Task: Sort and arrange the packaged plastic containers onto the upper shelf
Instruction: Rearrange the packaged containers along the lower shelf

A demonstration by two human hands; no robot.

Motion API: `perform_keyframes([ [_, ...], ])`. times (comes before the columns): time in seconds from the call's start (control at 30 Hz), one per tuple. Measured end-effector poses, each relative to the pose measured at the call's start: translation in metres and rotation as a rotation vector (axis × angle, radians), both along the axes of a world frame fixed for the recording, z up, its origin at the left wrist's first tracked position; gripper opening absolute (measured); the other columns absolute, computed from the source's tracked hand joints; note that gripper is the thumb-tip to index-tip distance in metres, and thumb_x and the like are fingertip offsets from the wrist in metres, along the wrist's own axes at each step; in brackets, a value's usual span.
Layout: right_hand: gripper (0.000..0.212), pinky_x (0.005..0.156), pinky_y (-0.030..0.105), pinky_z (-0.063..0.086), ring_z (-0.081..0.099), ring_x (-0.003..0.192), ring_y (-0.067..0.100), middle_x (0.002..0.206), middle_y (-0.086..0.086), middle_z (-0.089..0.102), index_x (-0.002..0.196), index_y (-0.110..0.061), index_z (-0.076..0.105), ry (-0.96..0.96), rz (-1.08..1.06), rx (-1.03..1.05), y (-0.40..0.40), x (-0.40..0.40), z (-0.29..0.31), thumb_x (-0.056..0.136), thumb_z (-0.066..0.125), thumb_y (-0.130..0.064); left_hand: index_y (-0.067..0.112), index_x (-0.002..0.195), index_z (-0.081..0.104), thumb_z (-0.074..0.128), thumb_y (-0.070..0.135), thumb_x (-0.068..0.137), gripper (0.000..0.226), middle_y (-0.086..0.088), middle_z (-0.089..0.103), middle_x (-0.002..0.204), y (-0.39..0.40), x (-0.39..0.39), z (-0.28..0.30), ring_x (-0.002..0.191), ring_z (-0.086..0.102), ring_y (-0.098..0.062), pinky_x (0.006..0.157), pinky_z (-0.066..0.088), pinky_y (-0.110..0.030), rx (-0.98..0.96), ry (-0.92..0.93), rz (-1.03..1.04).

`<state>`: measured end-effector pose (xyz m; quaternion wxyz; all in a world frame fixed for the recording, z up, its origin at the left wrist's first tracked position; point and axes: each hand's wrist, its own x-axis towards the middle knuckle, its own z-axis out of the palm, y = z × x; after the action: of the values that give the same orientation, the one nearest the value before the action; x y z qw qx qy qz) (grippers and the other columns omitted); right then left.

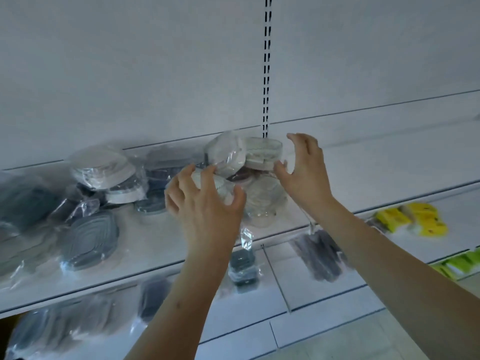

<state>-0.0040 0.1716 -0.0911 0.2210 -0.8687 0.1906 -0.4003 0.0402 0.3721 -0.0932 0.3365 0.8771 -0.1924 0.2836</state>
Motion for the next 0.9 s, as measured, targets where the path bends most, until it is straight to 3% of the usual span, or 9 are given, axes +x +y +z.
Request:
perform_keyframes([
  [0.1,0.075,0.111,0.051,0.036,0.035,0.138,0.038,0.153,0.016,0.033,0.151,-0.017,0.038,0.149,0.042,0.006,-0.011,0.025,-0.005,0.087,0.07,-0.038,0.02,0.142,0.047,0.061,0.067,0.081,0.078,-0.015,0.035,0.151,-0.007,0.018,0.006,0.14,0.026,-0.043,0.112,0.026,-0.065,0.172,0.199,0.051],
  [0.17,0.087,0.118,0.05,0.028,0.024,0.145,0.037,0.161,0.016,0.022,0.155,-0.022,0.03,0.251,0.059,0.022,-0.017,0.043,-0.007,0.084,0.07,-0.053,0.018,0.142,0.045,0.054,0.075,0.081,0.085,-0.015,0.035,0.152,-0.008,0.033,0.003,0.142,0.023,-0.043,0.108,0.033,-0.066,0.296,0.271,0.051],
  [0.27,0.106,0.122,0.047,0.017,0.009,0.153,0.032,0.167,0.012,0.007,0.159,-0.029,0.018,0.375,0.087,0.169,-0.032,0.068,-0.01,0.077,0.071,-0.068,0.018,0.136,0.05,0.06,0.071,0.079,0.079,-0.011,0.045,0.144,-0.004,0.055,0.002,0.137,0.03,-0.039,0.095,0.046,-0.062,0.3,0.25,-0.018],
  [0.4,0.095,0.115,0.032,0.032,0.037,0.141,0.026,0.153,0.009,0.032,0.154,-0.026,0.032,0.275,0.116,0.318,-0.05,0.085,-0.019,0.077,0.08,-0.052,0.03,0.131,0.055,0.072,0.058,0.076,0.063,0.004,0.046,0.141,0.012,0.073,0.006,0.135,0.032,-0.025,0.096,0.048,-0.049,0.235,0.259,-0.201],
  [0.47,0.094,0.11,0.029,0.037,0.044,0.132,0.022,0.141,0.005,0.039,0.15,-0.027,0.039,0.224,0.105,0.294,-0.053,0.086,-0.025,0.072,0.083,-0.054,0.042,0.13,0.059,0.076,0.056,0.073,0.061,0.002,0.036,0.151,0.022,0.075,0.006,0.14,0.025,-0.028,0.106,0.041,-0.054,0.183,0.284,-0.213],
  [0.53,0.103,0.11,0.032,0.038,0.041,0.129,0.02,0.137,0.004,0.038,0.149,-0.031,0.038,0.202,0.099,0.279,-0.054,0.087,-0.029,0.063,0.082,-0.067,0.05,0.133,0.056,0.075,0.057,0.072,0.065,-0.003,0.023,0.159,0.028,0.071,0.006,0.143,0.017,-0.034,0.11,0.033,-0.057,0.203,0.284,-0.139],
  [0.63,0.107,0.107,0.034,0.039,0.038,0.128,0.023,0.135,0.005,0.035,0.148,-0.033,0.041,0.181,0.078,0.216,-0.053,0.086,-0.03,0.057,0.077,-0.076,0.051,0.144,0.042,0.07,0.047,0.077,0.073,-0.006,0.017,0.16,0.03,0.06,0.007,0.14,0.022,-0.039,0.108,0.034,-0.05,0.198,0.416,-0.117],
  [0.8,0.09,0.082,0.035,0.049,0.031,0.127,0.026,0.137,0.009,0.035,0.145,-0.028,0.047,0.079,-0.059,-0.147,-0.055,0.078,-0.016,0.069,0.082,-0.06,0.042,0.148,0.041,0.071,0.055,0.077,0.078,-0.003,0.022,0.159,0.028,0.061,0.001,0.136,0.036,-0.038,0.11,0.038,-0.048,0.074,0.443,-0.072],
  [0.9,0.087,0.083,0.039,0.05,0.031,0.129,0.033,0.139,0.014,0.036,0.145,-0.024,0.046,0.004,-0.113,-0.159,-0.06,0.069,-0.005,0.072,0.08,-0.057,0.035,0.143,0.052,0.074,0.053,0.077,0.072,-0.002,0.031,0.154,0.028,0.06,-0.003,0.132,0.046,-0.033,0.106,0.045,-0.05,-0.012,0.389,-0.086],
])
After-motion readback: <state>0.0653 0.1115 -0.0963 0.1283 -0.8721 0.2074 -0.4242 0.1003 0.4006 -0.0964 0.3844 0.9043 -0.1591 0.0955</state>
